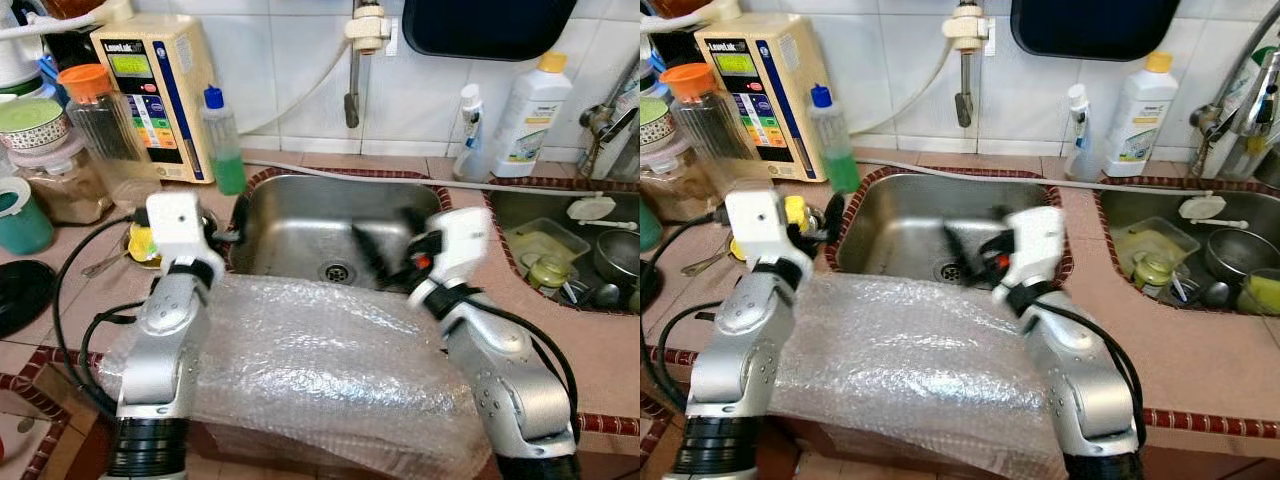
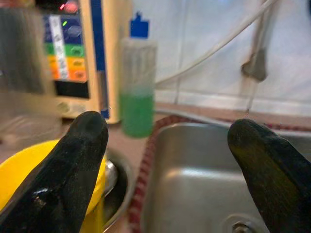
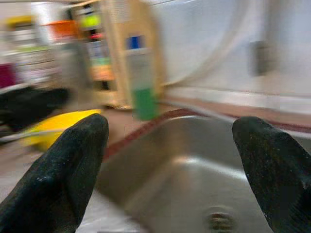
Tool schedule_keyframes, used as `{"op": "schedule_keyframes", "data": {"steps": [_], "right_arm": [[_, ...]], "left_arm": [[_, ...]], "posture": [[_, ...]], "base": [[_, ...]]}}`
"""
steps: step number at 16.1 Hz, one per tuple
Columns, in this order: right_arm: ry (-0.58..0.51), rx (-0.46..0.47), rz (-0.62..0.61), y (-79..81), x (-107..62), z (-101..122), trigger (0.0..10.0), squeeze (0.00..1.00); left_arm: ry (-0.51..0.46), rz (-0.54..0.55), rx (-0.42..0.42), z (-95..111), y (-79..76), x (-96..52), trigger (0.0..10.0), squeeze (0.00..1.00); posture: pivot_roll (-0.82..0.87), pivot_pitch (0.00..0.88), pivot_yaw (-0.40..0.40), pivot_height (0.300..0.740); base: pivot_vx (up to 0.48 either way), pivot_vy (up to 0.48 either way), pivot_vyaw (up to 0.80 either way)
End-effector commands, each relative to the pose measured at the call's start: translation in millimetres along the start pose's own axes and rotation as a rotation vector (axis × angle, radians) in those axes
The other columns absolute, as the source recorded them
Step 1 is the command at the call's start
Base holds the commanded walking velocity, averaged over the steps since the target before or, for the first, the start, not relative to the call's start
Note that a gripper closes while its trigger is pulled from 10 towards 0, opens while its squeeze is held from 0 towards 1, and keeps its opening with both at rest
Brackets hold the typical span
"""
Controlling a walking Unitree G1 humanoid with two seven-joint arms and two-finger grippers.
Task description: Kitchen organization
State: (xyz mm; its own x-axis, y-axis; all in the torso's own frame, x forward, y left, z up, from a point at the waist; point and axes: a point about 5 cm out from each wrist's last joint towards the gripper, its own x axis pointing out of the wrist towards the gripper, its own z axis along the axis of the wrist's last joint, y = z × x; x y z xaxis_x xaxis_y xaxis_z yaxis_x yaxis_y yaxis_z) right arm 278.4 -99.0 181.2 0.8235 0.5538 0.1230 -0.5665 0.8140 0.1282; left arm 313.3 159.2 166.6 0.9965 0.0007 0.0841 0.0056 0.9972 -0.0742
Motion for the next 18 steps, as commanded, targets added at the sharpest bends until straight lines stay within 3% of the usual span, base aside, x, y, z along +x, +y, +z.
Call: {"op": "schedule_keyframes", "data": {"steps": [1,5,7,12,14,16,18], "right_arm": [[0.058,0.054,0.147,15.6,-3.8,-3.6,10.0,0.00],[0.066,-0.012,0.153,13.2,-11.6,-9.0,10.0,0.00],[0.061,-0.020,0.132,11.4,-11.2,-9.9,10.0,0.00],[0.085,0.019,0.059,2.5,-11.5,-10.0,10.0,0.00],[0.123,0.020,0.083,4.8,-13.1,-12.7,10.0,0.00],[0.215,-0.055,0.132,8.8,-19.7,-25.6,10.0,0.00],[0.244,-0.074,0.114,8.1,-21.6,-31.1,10.0,0.00]], "left_arm": [[0.022,0.057,0.038,-9.5,12.0,-3.1,10.0,0.00],[0.034,0.084,0.050,-14.0,16.1,-6.3,10.0,0.00],[0.026,0.083,0.052,-12.0,15.3,-4.5,10.0,0.00],[0.016,0.076,0.103,-13.9,20.4,0.1,10.0,0.00],[0.044,0.059,0.119,-19.4,23.0,4.3,10.0,0.00],[0.086,0.001,0.113,-28.5,19.7,10.6,10.0,0.00],[0.112,-0.011,0.104,-35.1,19.8,15.9,10.0,0.00]], "posture": [[0.03,0.000,0.053,0.740],[0.04,0.000,0.049,0.740],[0.04,0.000,0.049,0.740],[0.03,0.000,0.058,0.740],[0.03,0.000,0.058,0.740],[0.02,0.000,0.059,0.740],[0.01,0.000,0.062,0.740]], "base": [[0.000,0.000,0.00],[0.000,0.000,0.00],[0.000,0.000,0.80],[0.000,0.000,0.16],[0.000,0.000,0.00],[0.000,0.000,0.00],[0.000,0.000,0.00]]}}
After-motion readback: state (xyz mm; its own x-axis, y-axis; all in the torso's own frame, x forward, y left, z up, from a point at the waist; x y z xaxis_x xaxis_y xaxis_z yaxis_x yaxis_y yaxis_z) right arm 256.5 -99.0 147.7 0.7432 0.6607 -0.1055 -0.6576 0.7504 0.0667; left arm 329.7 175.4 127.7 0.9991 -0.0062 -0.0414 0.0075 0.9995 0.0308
